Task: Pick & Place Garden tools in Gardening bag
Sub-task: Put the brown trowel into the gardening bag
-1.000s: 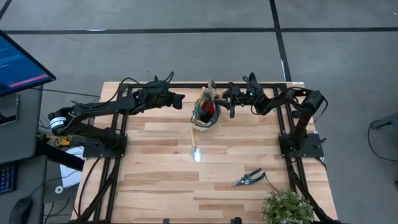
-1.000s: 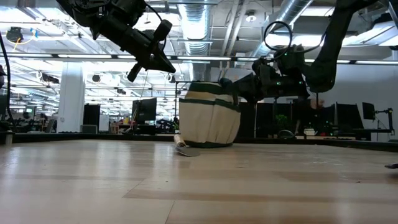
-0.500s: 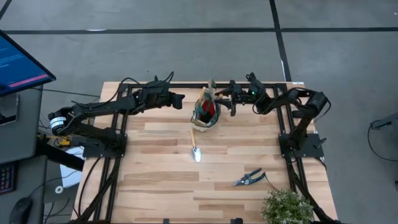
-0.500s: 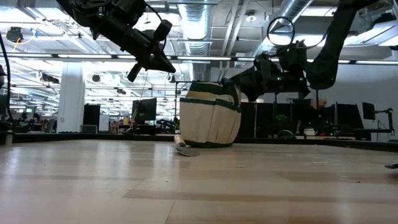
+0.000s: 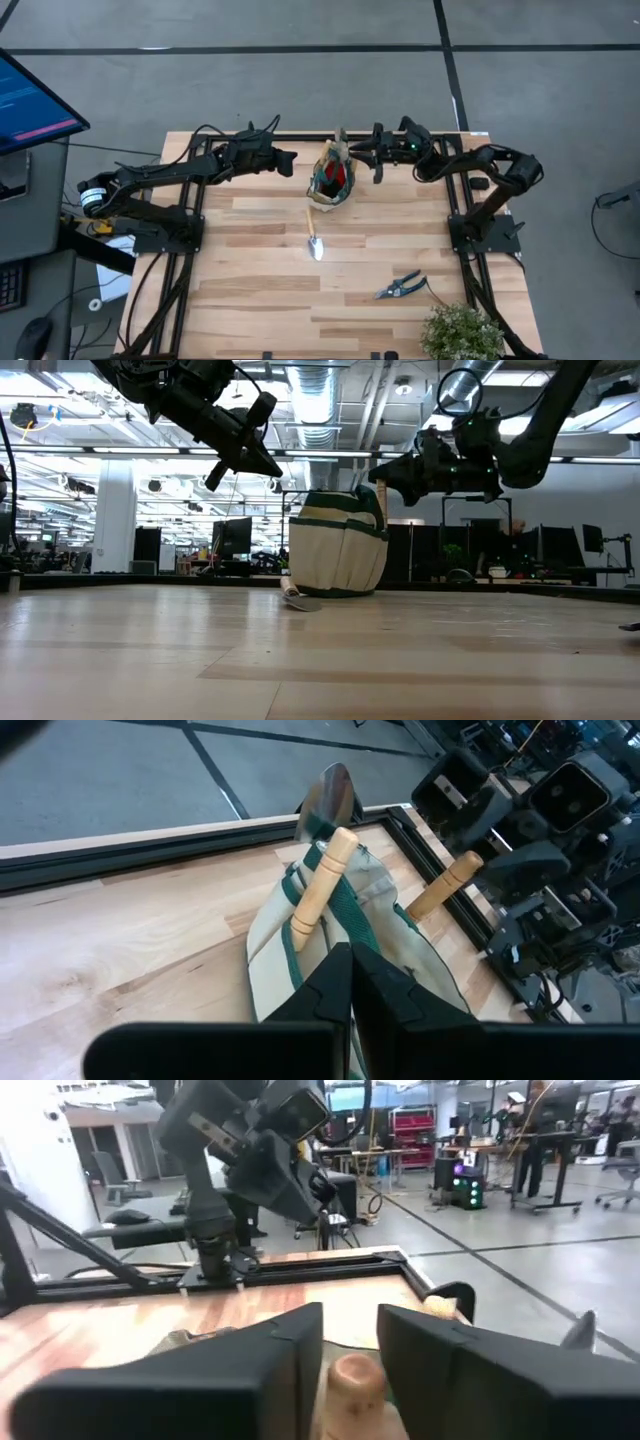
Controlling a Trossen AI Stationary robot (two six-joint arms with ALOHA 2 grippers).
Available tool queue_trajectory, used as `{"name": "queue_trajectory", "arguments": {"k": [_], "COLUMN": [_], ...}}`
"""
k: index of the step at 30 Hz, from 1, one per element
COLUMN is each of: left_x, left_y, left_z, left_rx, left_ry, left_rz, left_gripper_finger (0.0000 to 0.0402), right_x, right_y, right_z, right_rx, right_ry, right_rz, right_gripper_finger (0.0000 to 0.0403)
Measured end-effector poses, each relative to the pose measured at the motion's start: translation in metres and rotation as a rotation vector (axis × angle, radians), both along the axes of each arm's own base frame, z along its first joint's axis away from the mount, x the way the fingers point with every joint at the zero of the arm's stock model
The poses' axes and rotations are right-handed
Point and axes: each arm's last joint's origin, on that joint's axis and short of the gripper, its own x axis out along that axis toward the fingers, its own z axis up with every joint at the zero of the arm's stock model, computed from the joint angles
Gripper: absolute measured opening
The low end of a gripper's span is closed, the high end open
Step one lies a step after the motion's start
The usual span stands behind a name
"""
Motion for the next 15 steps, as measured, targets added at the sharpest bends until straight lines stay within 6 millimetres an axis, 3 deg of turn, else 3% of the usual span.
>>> {"name": "queue_trajectory", "arguments": {"k": [2,6,11,15], "left_x": [0.000,0.000,-0.010,-0.019], "left_y": [0.000,-0.002,-0.012,-0.031], "left_z": [0.000,0.000,-0.002,-0.006], "left_rx": [-0.001,-0.048,-0.246,-0.435], "left_ry": [-0.001,-0.019,-0.015,0.041], "left_rz": [-0.003,-0.052,-0.118,-0.136], "left_gripper_finger": [0.0008,0.0003,0.0003,0.0002], "right_x": [-0.002,-0.013,-0.035,-0.052], "right_y": [0.001,0.010,0.027,0.044], "right_z": [0.006,0.037,0.073,0.086], "right_rx": [0.019,-0.007,0.001,0.036], "right_ry": [-0.019,-0.090,-0.090,-0.004], "right_rz": [0.007,0.049,0.002,-0.095], "right_gripper_finger": [0.0074,0.0066,0.0066,0.0066]}}
